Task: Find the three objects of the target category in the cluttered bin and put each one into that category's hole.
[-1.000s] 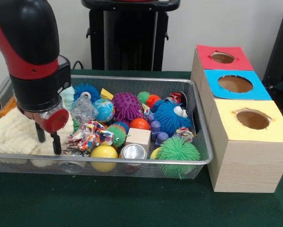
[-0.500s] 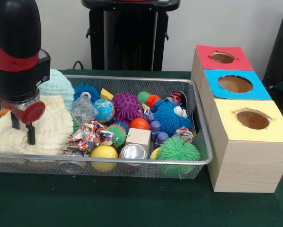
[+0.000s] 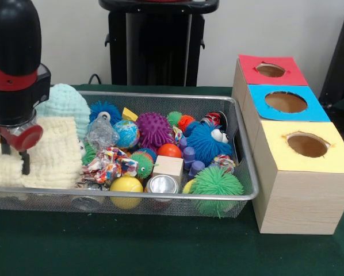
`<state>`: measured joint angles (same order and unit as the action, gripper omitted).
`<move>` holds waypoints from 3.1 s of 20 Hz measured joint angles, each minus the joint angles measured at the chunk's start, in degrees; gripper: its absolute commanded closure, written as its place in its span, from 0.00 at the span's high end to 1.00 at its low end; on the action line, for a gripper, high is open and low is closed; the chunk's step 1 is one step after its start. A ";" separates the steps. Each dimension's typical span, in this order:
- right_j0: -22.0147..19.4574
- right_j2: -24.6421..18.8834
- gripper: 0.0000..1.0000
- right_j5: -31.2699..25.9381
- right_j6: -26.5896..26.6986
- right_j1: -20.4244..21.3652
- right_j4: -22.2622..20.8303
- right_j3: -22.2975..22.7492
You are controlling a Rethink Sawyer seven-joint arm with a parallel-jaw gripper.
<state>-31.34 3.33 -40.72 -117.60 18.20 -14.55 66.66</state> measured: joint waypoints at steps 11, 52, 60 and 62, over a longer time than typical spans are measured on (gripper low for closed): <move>-0.05 0.09 1.00 0.39 0.00 -2.55 -0.21 -4.72; -8.33 -2.44 0.00 2.20 0.01 8.64 -0.25 10.86; -11.74 -4.09 0.00 2.22 0.01 15.69 -0.47 18.50; -12.34 -4.45 0.00 2.20 0.02 17.06 -0.94 19.93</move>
<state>-43.69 -1.12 -38.52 -117.58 35.25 -15.49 86.58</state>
